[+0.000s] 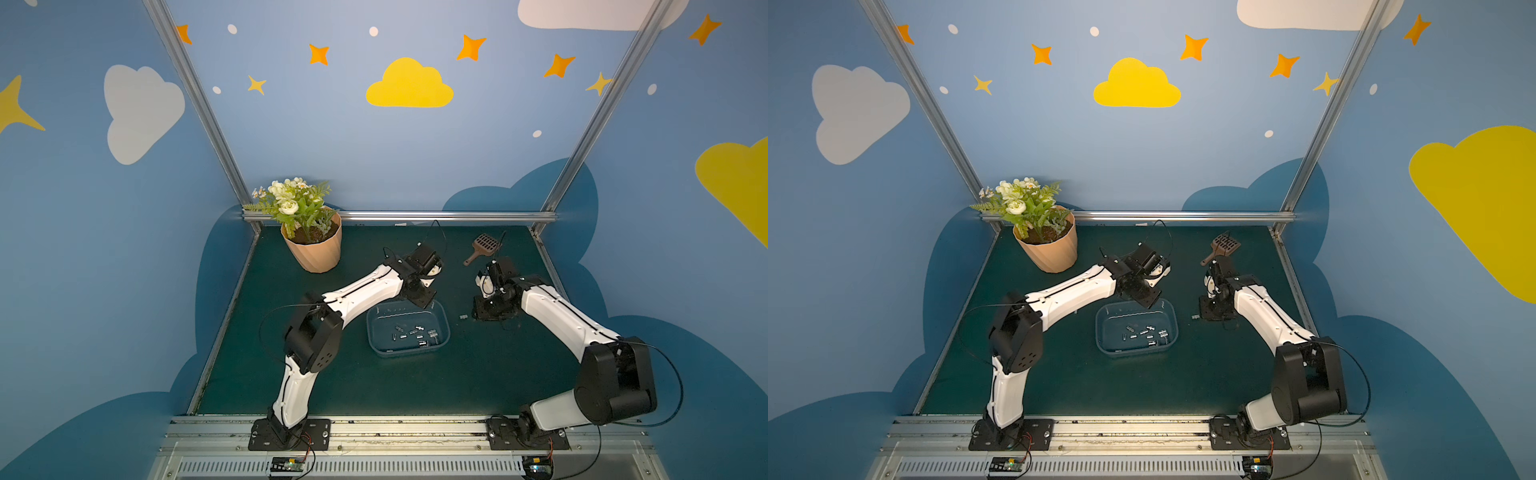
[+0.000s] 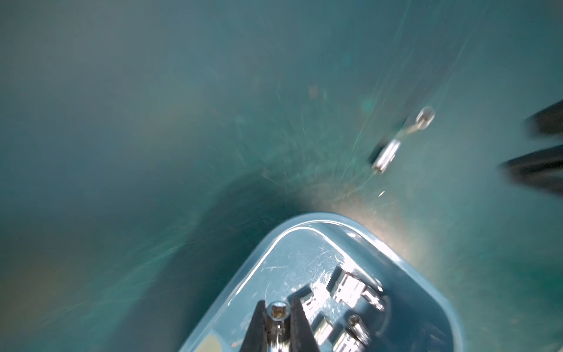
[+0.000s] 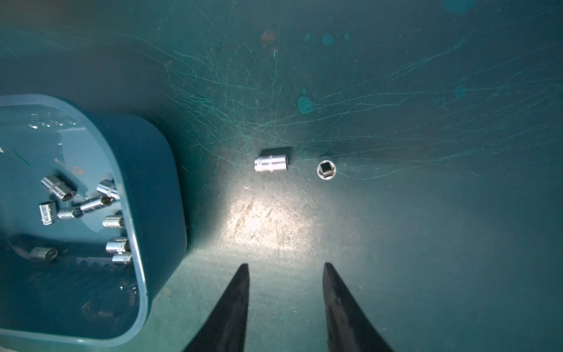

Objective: Take out the socket from the storage box
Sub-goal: Pick up the socket head from the storage box, then place the socket head at the center of the board.

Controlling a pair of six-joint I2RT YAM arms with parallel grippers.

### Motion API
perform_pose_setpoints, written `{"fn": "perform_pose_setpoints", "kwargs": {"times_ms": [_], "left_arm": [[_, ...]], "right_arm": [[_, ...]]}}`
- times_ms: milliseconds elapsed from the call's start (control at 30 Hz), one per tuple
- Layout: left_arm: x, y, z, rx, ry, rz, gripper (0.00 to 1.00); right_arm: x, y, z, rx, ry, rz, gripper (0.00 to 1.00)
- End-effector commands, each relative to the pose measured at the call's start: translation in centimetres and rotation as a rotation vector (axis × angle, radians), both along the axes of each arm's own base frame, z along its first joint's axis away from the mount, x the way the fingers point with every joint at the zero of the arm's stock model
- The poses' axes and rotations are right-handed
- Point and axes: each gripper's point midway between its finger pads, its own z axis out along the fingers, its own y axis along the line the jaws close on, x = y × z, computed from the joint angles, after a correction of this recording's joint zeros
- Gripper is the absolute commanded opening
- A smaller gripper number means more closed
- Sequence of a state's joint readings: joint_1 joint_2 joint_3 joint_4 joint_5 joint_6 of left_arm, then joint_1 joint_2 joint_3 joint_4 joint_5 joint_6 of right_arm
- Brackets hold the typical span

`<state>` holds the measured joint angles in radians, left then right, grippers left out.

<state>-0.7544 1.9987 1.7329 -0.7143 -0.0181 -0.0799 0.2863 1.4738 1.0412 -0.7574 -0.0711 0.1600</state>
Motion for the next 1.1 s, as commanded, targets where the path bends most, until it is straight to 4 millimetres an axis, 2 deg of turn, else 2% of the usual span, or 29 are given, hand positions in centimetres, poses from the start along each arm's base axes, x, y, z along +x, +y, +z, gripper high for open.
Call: {"fn": "perform_pose_setpoints", "kwargs": {"times_ms": [0,100,300,467,567,667,833,933,1067], "left_arm": [[0.4,2.3,1.7,-0.022,-0.014,0.068,0.09],[1.2,5.8,2.0,0.009,-0.035,0.143,0.09],[2.1,13.9,1.2,0.046,-0.002,0.328,0.1],[2.1,19.8,-1.2,0.042,0.076,0.473,0.1],[2.0,22.6,-3.0,0.059,0.119,0.545,0.1],[2.0,24.7,-4.5,0.066,0.16,0.602,0.1],[1.8,27.3,-6.4,0.071,0.205,0.672,0.1],[1.5,28.1,-7.7,0.072,0.238,0.692,0.1],[0.9,28.0,-9.6,0.079,0.289,0.693,0.11]], "right_arm": [[-0.2,0.4,0.7,0.008,-0.012,0.005,0.4],[0.0,0.7,0.9,0.013,-0.019,0.015,0.4],[0.0,1.3,1.2,0.017,-0.022,0.03,0.4],[-0.1,1.7,1.0,0.021,-0.02,0.041,0.4],[-0.2,1.9,0.9,0.022,-0.021,0.042,0.4],[-0.3,1.9,0.8,0.02,-0.018,0.045,0.4],[-0.4,2.0,0.8,0.019,-0.018,0.05,0.4],[-0.4,1.9,0.7,0.017,-0.018,0.049,0.4],[-0.5,2.0,0.6,0.019,-0.014,0.049,0.4]]}}
